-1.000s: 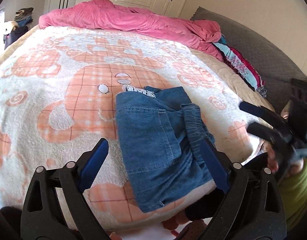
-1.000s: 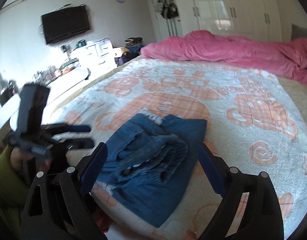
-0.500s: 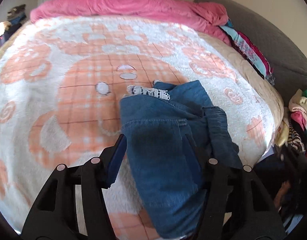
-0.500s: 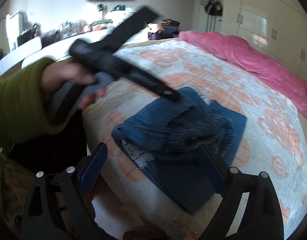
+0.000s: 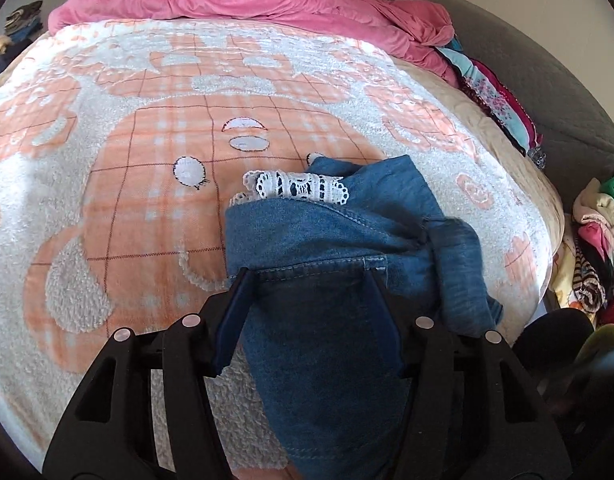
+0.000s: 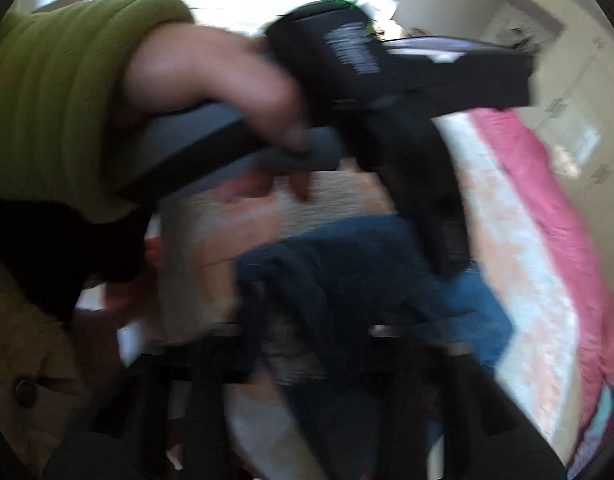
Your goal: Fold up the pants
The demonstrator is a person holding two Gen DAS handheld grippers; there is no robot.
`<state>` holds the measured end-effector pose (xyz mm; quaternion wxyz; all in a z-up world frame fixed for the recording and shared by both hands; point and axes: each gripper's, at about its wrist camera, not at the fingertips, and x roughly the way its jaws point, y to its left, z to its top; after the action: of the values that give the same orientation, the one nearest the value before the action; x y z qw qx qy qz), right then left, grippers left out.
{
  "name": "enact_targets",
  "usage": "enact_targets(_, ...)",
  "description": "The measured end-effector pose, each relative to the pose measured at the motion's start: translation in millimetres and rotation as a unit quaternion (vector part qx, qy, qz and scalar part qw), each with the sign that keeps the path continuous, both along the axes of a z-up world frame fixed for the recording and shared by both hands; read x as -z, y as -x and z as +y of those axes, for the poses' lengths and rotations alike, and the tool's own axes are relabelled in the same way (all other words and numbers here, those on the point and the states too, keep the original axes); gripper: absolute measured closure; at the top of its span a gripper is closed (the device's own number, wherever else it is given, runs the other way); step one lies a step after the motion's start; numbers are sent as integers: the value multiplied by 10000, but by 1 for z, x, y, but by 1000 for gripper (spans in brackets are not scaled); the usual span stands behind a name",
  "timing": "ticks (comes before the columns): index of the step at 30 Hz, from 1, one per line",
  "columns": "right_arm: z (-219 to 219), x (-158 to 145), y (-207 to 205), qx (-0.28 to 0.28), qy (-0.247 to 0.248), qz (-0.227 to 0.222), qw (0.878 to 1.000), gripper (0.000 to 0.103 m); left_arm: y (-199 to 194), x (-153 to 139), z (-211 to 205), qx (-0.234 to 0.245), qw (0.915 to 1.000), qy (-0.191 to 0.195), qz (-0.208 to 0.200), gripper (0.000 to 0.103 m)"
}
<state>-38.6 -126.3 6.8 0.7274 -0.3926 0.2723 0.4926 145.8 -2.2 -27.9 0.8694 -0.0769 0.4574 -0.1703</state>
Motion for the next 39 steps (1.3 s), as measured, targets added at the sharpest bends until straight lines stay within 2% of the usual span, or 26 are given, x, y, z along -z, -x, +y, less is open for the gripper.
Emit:
enact_targets(2,-5,1,9,-122,114,112,9998,93,1,1,0,6,10000,-9,-12,50)
enact_targets(8,-28,15,-1,139,-83,614,9980,93,1,0,-1,2,10000,-22,-63,46)
enact_targets(10,-28,17,-3,114,-133,689,9975,89,3,-2,-1,-25,9999,-19,-118,44)
enact_targets(12,-30,13,-2,75,-220,764,9968,81,8,-5,2,-31,9998,60,-173,38)
enact_targets(18,-34,-4,5,-17,-613,810,9948,62,18,-14,2,-41,9994,135,-317,36)
enact_targets(22,-40,-18,3,-24,-1011,949,9903,57,21,-18,0,9,9992,154,-368,34)
enact_targets(25,-46,-29,0,-112,-1350,1188,9836,56,23,-21,-2,27,9990,74,-429,32)
enact_targets(30,-53,-47,1,-282,-1964,1487,9688,37,28,-28,-1,6,9985,90,-542,30)
enact_targets(33,-58,-56,-2,-276,-2179,1516,9637,36,30,-31,-1,-20,9981,53,-607,28)
enact_targets(36,-66,-65,-8,-61,-2388,1454,9601,23,32,-32,1,-60,9980,46,-630,25)
enact_targets(39,-77,-73,-19,269,-2694,1366,9529,23,33,-36,5,-151,9976,68,-673,21)
